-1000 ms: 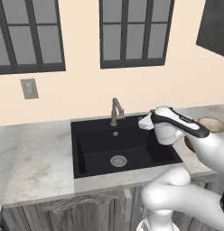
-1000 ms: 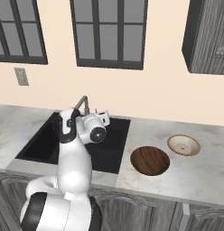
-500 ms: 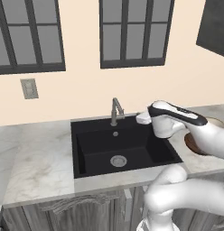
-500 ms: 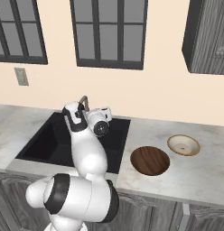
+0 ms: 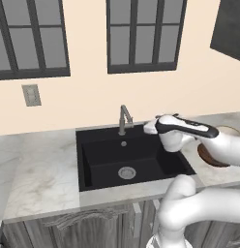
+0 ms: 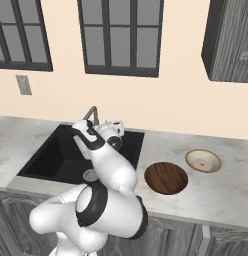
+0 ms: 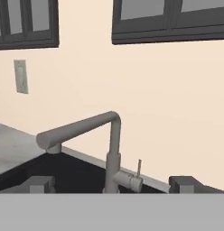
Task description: Rinse each bowl for a few seconds and place them down in the sink or on the counter.
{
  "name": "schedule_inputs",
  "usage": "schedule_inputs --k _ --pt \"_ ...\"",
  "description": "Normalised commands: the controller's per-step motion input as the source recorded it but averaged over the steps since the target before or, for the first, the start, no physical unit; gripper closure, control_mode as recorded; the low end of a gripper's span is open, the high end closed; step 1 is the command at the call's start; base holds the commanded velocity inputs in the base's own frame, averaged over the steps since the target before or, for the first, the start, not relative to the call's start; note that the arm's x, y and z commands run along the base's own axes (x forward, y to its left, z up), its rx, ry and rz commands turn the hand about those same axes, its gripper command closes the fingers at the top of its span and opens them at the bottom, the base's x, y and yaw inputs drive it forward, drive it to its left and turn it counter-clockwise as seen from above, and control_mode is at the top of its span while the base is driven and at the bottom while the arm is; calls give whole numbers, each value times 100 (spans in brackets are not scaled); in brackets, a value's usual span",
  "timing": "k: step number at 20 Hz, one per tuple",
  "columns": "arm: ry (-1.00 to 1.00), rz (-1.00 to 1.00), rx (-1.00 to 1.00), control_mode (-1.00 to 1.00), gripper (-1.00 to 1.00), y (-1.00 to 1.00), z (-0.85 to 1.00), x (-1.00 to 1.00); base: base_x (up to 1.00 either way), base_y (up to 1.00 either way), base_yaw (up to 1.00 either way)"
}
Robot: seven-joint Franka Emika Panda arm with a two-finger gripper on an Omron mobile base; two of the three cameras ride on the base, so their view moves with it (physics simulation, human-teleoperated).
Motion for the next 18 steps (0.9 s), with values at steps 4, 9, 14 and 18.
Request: schedule_inputs --k 4,9,14,18 --pt "0 0 3 -100 -100 1 -19 13 0 0 0" --pt "1 0 2 -100 -100 0 -5 30 0 0 0" --pt "2 0 2 -100 -100 0 -6 29 0 0 0" --pt "3 0 2 -100 -100 2 -7 26 0 0 0"
